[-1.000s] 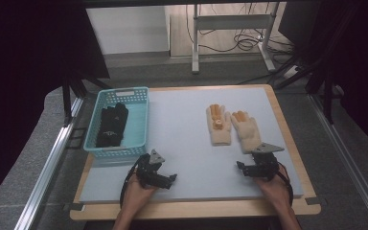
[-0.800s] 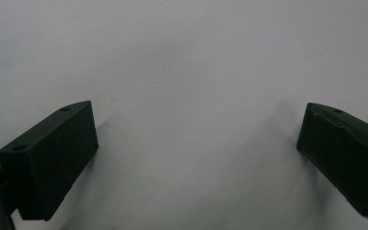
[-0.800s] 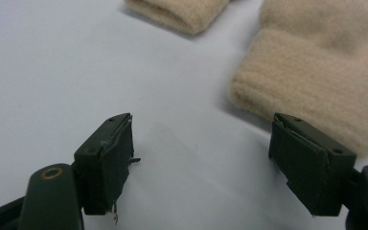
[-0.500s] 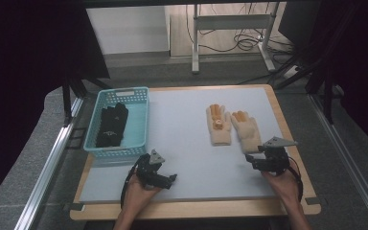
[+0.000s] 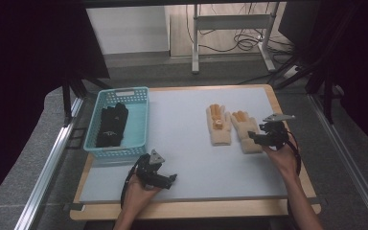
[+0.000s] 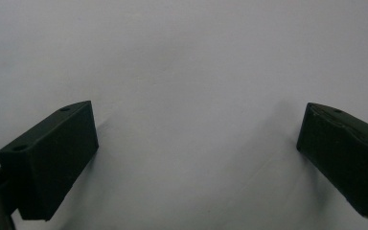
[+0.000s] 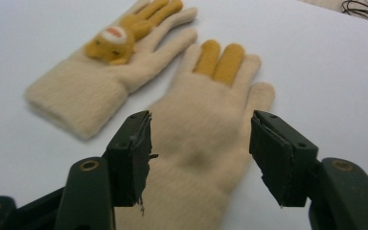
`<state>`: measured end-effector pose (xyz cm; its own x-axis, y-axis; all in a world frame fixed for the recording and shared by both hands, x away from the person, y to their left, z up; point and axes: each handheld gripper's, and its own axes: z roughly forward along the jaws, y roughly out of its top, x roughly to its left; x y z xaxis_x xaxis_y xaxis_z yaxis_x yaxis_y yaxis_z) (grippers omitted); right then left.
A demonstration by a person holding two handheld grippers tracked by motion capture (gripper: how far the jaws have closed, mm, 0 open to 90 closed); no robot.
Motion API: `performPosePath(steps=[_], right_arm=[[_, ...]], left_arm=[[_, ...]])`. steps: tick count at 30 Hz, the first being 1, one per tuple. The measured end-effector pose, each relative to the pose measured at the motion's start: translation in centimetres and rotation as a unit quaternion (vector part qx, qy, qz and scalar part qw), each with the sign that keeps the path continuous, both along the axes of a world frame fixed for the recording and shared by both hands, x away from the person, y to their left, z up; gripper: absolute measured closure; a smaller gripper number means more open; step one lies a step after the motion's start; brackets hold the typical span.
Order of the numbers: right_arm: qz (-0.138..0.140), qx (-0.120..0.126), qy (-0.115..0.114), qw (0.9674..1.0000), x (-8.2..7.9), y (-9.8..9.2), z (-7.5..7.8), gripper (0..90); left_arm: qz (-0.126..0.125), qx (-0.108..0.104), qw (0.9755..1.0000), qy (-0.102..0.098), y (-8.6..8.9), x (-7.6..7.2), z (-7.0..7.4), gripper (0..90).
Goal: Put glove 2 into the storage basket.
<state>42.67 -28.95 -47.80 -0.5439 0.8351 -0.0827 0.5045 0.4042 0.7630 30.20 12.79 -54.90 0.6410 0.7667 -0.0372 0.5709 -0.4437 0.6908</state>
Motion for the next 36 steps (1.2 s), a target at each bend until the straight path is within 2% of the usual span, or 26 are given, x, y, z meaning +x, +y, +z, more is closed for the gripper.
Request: performPosePath(steps=[7, 13, 17, 19, 23, 26, 30, 36], right_arm=[[0.010, -0.015, 0.015, 0.9997, 2.3, 0.9, -1.2, 33.1], [0.024, -0.030, 0.030, 0.9988, 3.2, 1.8, -2.5, 30.0], [0.029, -0.046, 0.042, 0.9976, 3.4, 2.6, -3.1, 31.4], [0.037, -0.061, 0.042, 0.9966, 3.4, 3.0, -3.7, 37.1], [0.031, -0.026, 0.051, 0.9978, 3.3, 2.7, -3.8, 48.8], [0.022, -0.018, 0.057, 0.9980, 3.2, 2.6, -3.8, 53.6], [0.007, 0.001, 0.065, 0.9979, 3.0, 2.4, -3.6, 56.6], [-0.001, 0.018, 0.046, 0.9988, 2.1, 2.1, -2.5, 57.0]], left_arm=[[0.000, 0.000, 1.0000, 0.000, 0.0, 0.0, 0.0, 0.7], [0.000, 0.000, 1.0000, 0.000, 0.0, 0.0, 0.0, 0.7], [0.000, 0.000, 1.0000, 0.000, 0.0, 0.0, 0.0, 0.7], [0.000, 0.000, 1.0000, 0.000, 0.0, 0.0, 0.0, 0.7], [0.000, 0.000, 1.0000, 0.000, 0.0, 0.0, 0.0, 0.7], [0.000, 0.000, 1.0000, 0.000, 0.0, 0.0, 0.0, 0.7], [0.000, 0.000, 1.0000, 0.000, 0.0, 0.0, 0.0, 0.7], [0.000, 0.000, 1.0000, 0.000, 0.0, 0.0, 0.0, 0.7]])
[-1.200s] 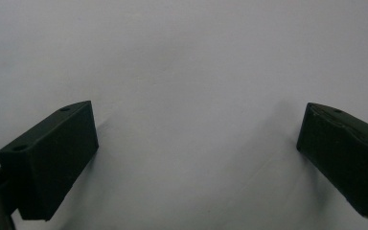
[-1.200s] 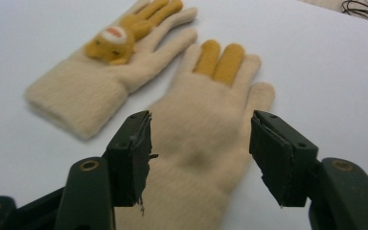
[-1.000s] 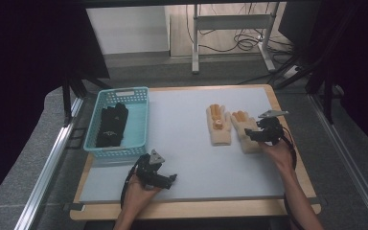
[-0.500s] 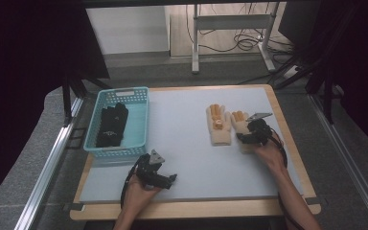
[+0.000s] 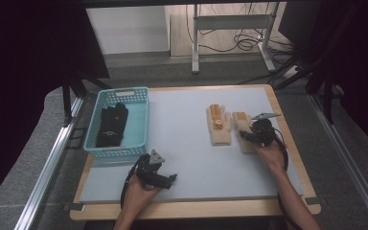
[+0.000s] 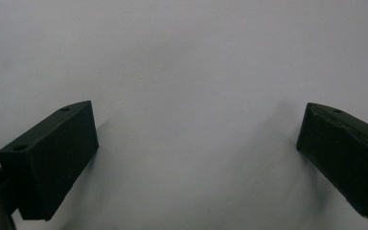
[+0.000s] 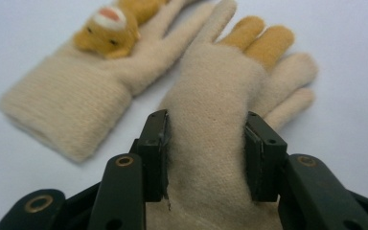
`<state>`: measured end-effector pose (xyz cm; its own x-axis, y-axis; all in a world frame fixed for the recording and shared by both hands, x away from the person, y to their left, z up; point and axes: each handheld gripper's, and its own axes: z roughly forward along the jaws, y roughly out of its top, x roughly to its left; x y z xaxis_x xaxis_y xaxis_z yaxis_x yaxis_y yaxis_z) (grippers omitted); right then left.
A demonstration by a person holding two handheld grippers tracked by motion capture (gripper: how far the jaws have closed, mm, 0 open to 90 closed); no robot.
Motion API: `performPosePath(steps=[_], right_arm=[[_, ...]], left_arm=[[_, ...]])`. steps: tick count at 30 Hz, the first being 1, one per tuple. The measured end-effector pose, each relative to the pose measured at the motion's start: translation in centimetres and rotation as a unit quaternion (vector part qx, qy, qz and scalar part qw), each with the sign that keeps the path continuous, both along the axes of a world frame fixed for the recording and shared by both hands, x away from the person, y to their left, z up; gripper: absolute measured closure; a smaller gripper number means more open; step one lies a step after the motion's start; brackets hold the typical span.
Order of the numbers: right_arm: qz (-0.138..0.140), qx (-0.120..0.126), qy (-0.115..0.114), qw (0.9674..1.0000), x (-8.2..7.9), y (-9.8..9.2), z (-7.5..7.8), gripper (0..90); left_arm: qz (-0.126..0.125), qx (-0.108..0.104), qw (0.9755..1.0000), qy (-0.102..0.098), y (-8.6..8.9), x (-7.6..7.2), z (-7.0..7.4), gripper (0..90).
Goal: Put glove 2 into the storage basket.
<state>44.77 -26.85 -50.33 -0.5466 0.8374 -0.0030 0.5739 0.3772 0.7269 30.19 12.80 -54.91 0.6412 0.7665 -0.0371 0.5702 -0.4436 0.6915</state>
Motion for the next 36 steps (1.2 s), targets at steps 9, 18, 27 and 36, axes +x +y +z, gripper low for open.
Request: performPosePath(steps=[9, 18, 27, 36], right_arm=[[0.033, 0.035, -0.034, 0.9983, -3.1, 0.9, 3.6, 56.5], [0.098, 0.059, -0.046, 0.9924, -6.2, 5.0, 5.9, 55.7], [0.149, 0.034, -0.040, 0.9875, -7.7, 10.9, 4.4, 55.3], [0.162, 0.025, -0.003, 0.9865, -8.3, 13.8, 0.1, 48.1]], left_arm=[[0.000, 0.001, 1.0000, 0.000, 0.0, 0.0, 0.0, 0.7], [-0.001, 0.001, 1.0000, -0.001, 0.0, 0.0, 0.0, 0.7], [0.000, 0.001, 1.0000, -0.001, 0.0, 0.0, 0.0, 0.7], [-0.001, 0.002, 1.0000, -0.001, 0.0, 0.0, 0.0, 0.7]])
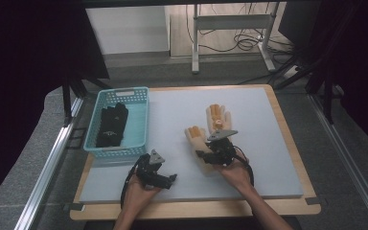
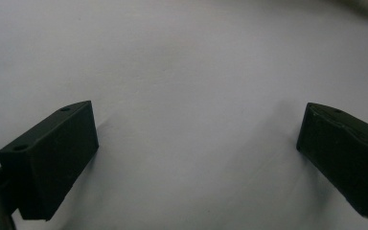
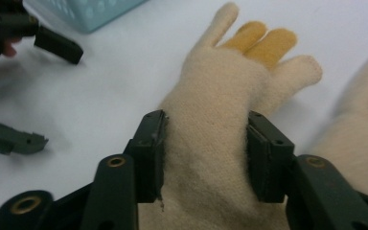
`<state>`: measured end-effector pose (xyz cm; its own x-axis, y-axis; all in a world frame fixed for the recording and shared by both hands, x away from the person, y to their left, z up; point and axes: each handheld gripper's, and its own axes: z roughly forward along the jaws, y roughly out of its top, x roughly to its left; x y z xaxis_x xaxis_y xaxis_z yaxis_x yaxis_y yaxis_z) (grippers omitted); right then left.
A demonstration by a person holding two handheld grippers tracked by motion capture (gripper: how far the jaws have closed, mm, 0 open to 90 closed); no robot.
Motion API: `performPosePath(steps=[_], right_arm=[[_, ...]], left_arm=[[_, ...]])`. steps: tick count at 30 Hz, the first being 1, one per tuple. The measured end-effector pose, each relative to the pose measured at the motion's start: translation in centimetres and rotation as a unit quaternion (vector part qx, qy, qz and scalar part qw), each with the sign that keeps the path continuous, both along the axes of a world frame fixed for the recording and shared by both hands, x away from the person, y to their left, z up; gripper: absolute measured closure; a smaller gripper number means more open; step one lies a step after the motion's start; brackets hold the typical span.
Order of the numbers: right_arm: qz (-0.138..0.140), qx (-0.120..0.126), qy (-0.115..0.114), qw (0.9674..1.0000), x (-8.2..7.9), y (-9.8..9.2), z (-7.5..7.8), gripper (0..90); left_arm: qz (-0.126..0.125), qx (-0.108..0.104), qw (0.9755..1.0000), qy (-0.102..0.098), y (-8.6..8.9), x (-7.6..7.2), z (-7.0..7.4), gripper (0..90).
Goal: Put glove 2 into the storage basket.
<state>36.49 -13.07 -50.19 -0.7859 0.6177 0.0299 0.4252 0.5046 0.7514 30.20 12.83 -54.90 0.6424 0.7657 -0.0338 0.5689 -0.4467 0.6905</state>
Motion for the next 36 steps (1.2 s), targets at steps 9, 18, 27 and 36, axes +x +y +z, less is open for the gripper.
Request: performPosePath(steps=[9, 18, 27, 36], right_arm=[[-0.015, 0.020, 0.012, 0.9996, 0.9, -2.2, 0.6, 32.1], [-0.042, -0.019, 0.014, 0.9988, 0.6, -5.3, -0.7, 66.3], [-0.015, -0.012, 0.035, 0.9992, -1.5, -5.4, -2.2, 65.7], [-0.011, 0.005, 0.024, 0.9996, -0.5, -4.6, -1.0, 70.9]], left_arm=[[0.000, -0.001, 1.0000, 0.001, 0.0, 0.0, 0.0, 0.7], [0.001, -0.001, 1.0000, 0.000, 0.0, 0.0, 0.0, 0.7], [0.001, -0.001, 1.0000, 0.001, 0.0, 0.0, 0.0, 0.7], [0.000, -0.001, 1.0000, 0.001, 0.0, 0.0, 0.0, 0.7]])
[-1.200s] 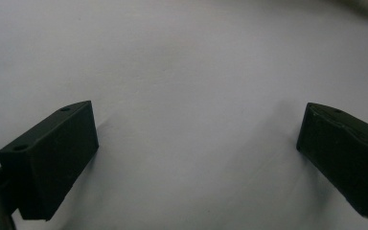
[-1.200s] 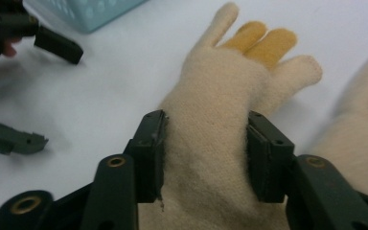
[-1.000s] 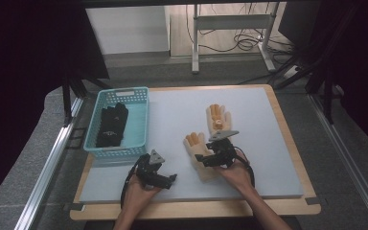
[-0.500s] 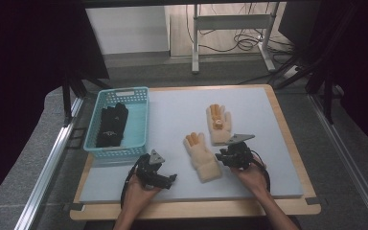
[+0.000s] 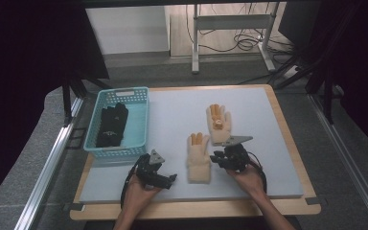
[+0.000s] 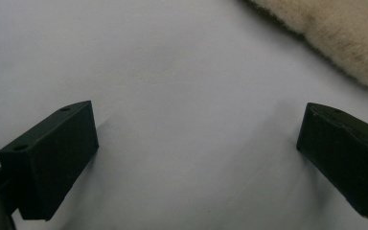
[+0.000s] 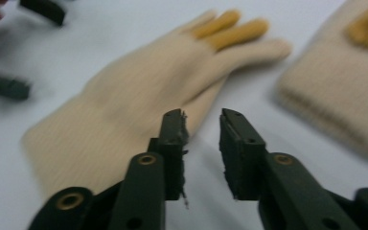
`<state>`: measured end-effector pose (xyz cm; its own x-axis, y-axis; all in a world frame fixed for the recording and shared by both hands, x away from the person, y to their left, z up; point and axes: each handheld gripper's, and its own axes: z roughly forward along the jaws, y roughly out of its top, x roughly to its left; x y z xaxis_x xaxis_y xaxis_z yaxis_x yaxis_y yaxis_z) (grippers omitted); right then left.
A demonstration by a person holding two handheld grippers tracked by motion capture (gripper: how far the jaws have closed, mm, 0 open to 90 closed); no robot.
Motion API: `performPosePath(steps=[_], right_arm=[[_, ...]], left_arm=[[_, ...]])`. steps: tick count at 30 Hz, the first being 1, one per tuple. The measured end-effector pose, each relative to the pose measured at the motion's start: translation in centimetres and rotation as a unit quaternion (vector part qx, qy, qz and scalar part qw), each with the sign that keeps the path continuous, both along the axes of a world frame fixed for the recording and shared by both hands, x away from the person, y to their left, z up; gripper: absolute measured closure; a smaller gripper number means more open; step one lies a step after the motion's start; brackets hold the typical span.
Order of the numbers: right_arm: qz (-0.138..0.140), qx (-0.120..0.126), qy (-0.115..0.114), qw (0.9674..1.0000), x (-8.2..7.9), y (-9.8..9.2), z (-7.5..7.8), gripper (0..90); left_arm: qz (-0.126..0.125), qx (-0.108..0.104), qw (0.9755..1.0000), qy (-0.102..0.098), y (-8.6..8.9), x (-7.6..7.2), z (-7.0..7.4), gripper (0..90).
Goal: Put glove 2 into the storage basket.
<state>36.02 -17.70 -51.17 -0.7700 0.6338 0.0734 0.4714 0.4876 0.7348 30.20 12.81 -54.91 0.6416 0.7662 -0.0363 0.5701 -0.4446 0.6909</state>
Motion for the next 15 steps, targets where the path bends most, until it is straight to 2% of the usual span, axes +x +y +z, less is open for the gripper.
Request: performPosePath(steps=[3, 6, 7, 9, 10, 12, 15], right_arm=[[0.000, 0.006, 0.006, 1.0000, 2.0, 1.0, 0.0, 73.0], [0.007, 0.002, 0.014, 0.9999, 3.0, 2.3, -0.5, 72.8], [0.008, -0.004, 0.018, 0.9998, 3.2, 2.6, -0.7, 72.9], [0.005, -0.026, 0.023, 0.9994, 3.3, 3.1, -1.4, 81.5], [0.004, -0.013, 0.028, 0.9995, 3.2, 3.0, -1.4, 85.4], [0.000, -0.009, 0.036, 0.9993, 3.1, 2.9, -1.0, 86.7], [0.009, -0.001, 0.014, 0.9999, 2.3, 2.7, 0.4, 86.7]], left_arm=[[0.000, 0.000, 1.0000, 0.000, 0.0, 0.0, 0.0, 0.7], [0.000, 0.000, 1.0000, 0.000, 0.0, 0.0, 0.0, 0.7], [0.000, 0.000, 1.0000, 0.000, 0.0, 0.0, 0.0, 0.7], [0.000, 0.000, 1.0000, 0.000, 0.0, 0.0, 0.0, 0.8], [0.000, 0.000, 1.0000, 0.000, 0.0, 0.0, 0.0, 0.8], [0.000, 0.000, 1.0000, 0.000, 0.0, 0.0, 0.0, 0.7], [0.000, -0.001, 1.0000, 0.000, 0.0, 0.0, 0.0, 0.7]])
